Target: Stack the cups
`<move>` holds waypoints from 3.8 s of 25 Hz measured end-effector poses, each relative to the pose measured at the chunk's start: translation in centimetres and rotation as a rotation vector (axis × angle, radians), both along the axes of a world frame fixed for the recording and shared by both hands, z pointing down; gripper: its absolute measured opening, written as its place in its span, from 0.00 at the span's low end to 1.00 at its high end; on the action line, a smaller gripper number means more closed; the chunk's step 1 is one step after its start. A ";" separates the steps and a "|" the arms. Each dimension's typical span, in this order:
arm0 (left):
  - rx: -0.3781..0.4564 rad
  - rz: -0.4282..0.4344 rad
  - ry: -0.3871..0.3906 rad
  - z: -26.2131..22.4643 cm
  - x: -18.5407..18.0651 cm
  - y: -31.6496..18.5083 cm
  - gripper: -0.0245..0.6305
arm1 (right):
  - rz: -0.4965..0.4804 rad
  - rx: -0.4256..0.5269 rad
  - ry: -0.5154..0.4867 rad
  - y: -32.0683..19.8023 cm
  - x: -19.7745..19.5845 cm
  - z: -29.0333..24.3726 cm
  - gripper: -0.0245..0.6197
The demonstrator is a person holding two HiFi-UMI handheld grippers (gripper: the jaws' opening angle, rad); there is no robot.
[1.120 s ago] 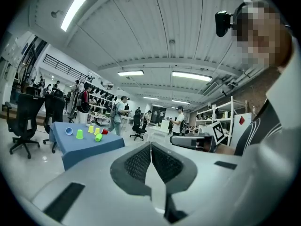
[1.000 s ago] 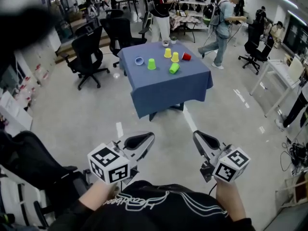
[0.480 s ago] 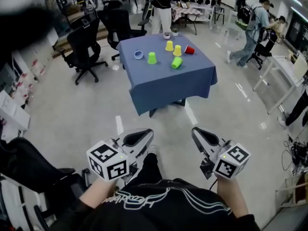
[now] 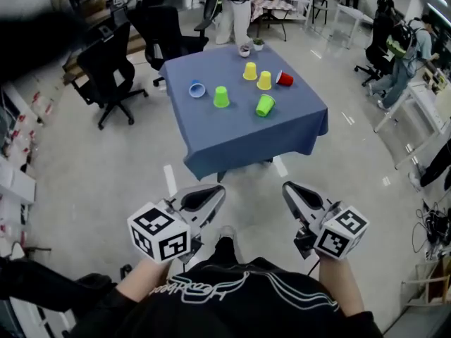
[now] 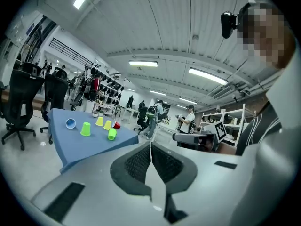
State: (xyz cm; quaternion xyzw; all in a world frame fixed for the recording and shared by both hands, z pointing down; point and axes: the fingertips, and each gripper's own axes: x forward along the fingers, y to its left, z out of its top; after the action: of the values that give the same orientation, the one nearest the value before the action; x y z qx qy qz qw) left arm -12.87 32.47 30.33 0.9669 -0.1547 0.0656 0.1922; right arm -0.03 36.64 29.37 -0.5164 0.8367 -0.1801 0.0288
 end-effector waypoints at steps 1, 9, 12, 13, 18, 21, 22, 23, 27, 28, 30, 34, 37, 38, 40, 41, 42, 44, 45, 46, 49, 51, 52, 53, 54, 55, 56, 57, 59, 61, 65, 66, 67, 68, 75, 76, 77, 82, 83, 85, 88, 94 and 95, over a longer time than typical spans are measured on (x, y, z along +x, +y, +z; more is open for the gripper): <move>-0.006 0.002 -0.005 0.2 0.5 -2.4 0.08 | 0.003 -0.006 -0.001 -2.4 0.4 0.1 0.08; -0.028 0.018 -0.041 2.0 3.4 -18.5 0.08 | 0.011 -0.062 0.017 -17.9 3.0 1.2 0.08; -0.037 0.040 -0.029 2.8 4.3 -21.3 0.08 | 0.017 -0.078 0.014 -21.1 3.8 2.5 0.08; -0.037 0.047 -0.029 3.0 4.6 -21.9 0.08 | 0.019 -0.084 0.013 -21.8 4.0 2.8 0.08; -0.039 0.062 -0.043 3.7 5.3 -24.2 0.08 | 0.022 -0.092 0.013 -24.3 4.9 3.5 0.08; -0.045 0.058 -0.041 3.9 5.9 -25.4 0.08 | 0.021 -0.087 0.010 -25.4 5.6 3.6 0.08; -0.045 0.055 -0.039 3.9 6.1 -25.7 0.08 | 0.019 -0.086 0.009 -25.9 5.8 3.6 0.08; -0.045 0.052 -0.038 3.9 6.3 -26.1 0.08 | 0.015 -0.083 0.009 -26.3 6.0 3.7 0.08; -0.039 0.031 -0.047 4.2 7.3 -27.5 0.08 | -0.005 -0.068 0.009 -28.2 7.0 3.6 0.08; -0.036 0.024 -0.053 4.2 7.6 -27.9 0.08 | -0.011 -0.066 0.009 -28.8 7.4 3.5 0.08; -0.033 0.001 -0.064 4.4 8.1 -29.0 0.08 | -0.024 -0.067 0.007 -30.1 8.3 3.5 0.08; -0.039 -0.069 -0.086 5.0 9.2 -32.0 0.08 | -0.065 -0.085 0.004 -33.0 10.2 4.1 0.08; -0.039 -0.105 -0.096 5.3 10.3 -34.2 0.08 | -0.097 -0.102 0.004 -35.3 11.9 4.6 0.08; -0.034 -0.114 -0.100 5.4 10.7 -35.0 0.08 | -0.106 -0.107 0.004 -36.1 12.6 4.8 0.08; -0.019 -0.138 -0.114 5.5 11.5 -36.4 0.08 | -0.122 -0.117 0.005 -37.6 13.9 5.1 0.08; -0.013 -0.152 -0.124 5.7 11.8 -37.2 0.09 | -0.129 -0.121 0.007 -38.3 14.6 5.3 0.09; -0.009 -0.164 -0.133 5.9 12.1 -37.8 0.09 | -0.138 -0.123 0.009 -39.1 15.1 5.4 0.09; -0.005 -0.181 -0.148 6.2 12.6 -38.9 0.10 | -0.160 -0.122 0.016 -40.5 16.0 5.4 0.09; -0.007 -0.188 -0.155 6.3 12.9 -39.4 0.12 | -0.172 -0.119 0.020 -41.1 16.4 5.4 0.09; -0.010 -0.195 -0.161 6.4 13.2 -39.9 0.16 | -0.183 -0.117 0.024 -41.6 16.8 5.3 0.09; -0.019 -0.209 -0.178 6.9 14.0 -41.0 0.31 | -0.208 -0.118 0.024 -43.1 17.9 5.2 0.09; -0.017 -0.220 -0.195 7.5 14.4 -41.8 0.41 | -0.221 -0.123 0.025 -43.8 18.6 5.3 0.09; -0.014 -0.228 -0.207 7.9 14.5 -42.2 0.43 | -0.226 -0.125 0.027 -44.2 18.9 5.4 0.09; -0.010 -0.237 -0.222 8.3 14.7 -42.6 0.46 | -0.231 -0.129 0.028 -44.5 19.2 5.5 0.09; -0.006 -0.246 -0.240 8.9 14.7 -43.2 0.48 | -0.235 -0.132 0.028 -44.9 19.5 5.7 0.09; -0.003 -0.254 -0.261 9.6 14.8 -43.8 0.50 | -0.239 -0.136 0.029 -45.4 19.9 5.9 0.09; -0.001 -0.262 -0.285 10.3 14.9 -44.4 0.51 | -0.244 -0.140 0.031 -45.8 20.2 6.1 0.09; 0.000 -0.270 -0.310 11.2 15.0 -45.0 0.52 | -0.250 -0.145 0.033 -46.1 20.5 6.3 0.09; 0.001 -0.284 -0.362 12.9 15.3 -46.1 0.54 | -0.264 -0.155 0.038 -46.7 21.2 6.6 0.09; 0.000 -0.295 -0.406 14.5 15.5 -47.2 0.54 | -0.278 -0.165 0.047 -47.2 22.0 7.0 0.09; -0.004 -0.308 -0.462 17.1 16.1 -49.4 0.55 | -0.301 -0.181 0.064 -48.5 23.1 7.7 0.09; -0.005 -0.312 -0.473 17.7 16.3 -49.8 0.55 | -0.307 -0.186 0.068 -48.7 23.4 7.9 0.09; -0.007 -0.315 -0.485 18.2 16.4 -50.2 0.55 | -0.312 -0.191 0.072 -48.9 23.8 8.1 0.09; -0.008 -0.317 -0.494 18.6 16.7 -50.5 0.55 | -0.318 -0.196 0.075 -49.1 24.1 8.3 0.09; -0.033 -0.334 -0.502 20.7 17.5 -51.7 0.55 | -0.344 -0.201 0.098 -50.7 25.7 9.3 0.11; -0.038 -0.342 -0.497 20.8 17.5 -51.8 0.54 | -0.346 -0.202 0.099 -50.9 25.8 9.3 0.11; -0.045 -0.349 -0.494 21.0 17.5 -52.0 0.54 | -0.349 -0.203 0.100 -51.0 25.9 9.3 0.11; -0.078 -0.345 -0.479 21.9 17.7 -52.1 0.54 | -0.360 -0.213 0.106 -51.3 26.0 9.9 0.11; -0.077 -0.344 -0.474 21.9 17.8 -52.1 0.53 | -0.361 -0.215 0.109 -51.3 26.0 10.0 0.11; -0.068 -0.354 -0.462 21.7 17.7 -52.2 0.42 | -0.361 -0.217 0.112 -51.5 26.0 10.2 0.11; -0.074 -0.358 -0.437 21.5 17.5 -52.3 0.42 | -0.364 -0.222 0.114 -51.6 25.8 10.3 0.11; -0.041 -0.321 -0.442 20.7 17.5 -51.1 0.42 | -0.370 -0.210 0.113 -51.4 24.7 9.9 0.12; -0.037 -0.310 -0.443 20.5 17.5 -50.6 0.42 | -0.373 -0.205 0.115 -51.4 24.4 9.6 0.12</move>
State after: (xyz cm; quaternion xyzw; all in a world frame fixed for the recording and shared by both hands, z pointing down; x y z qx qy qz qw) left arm 4.64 -18.17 50.79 0.8900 -0.3381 0.2479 0.1791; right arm 24.35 -14.71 39.00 -0.3622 0.8954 -0.2366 -0.1054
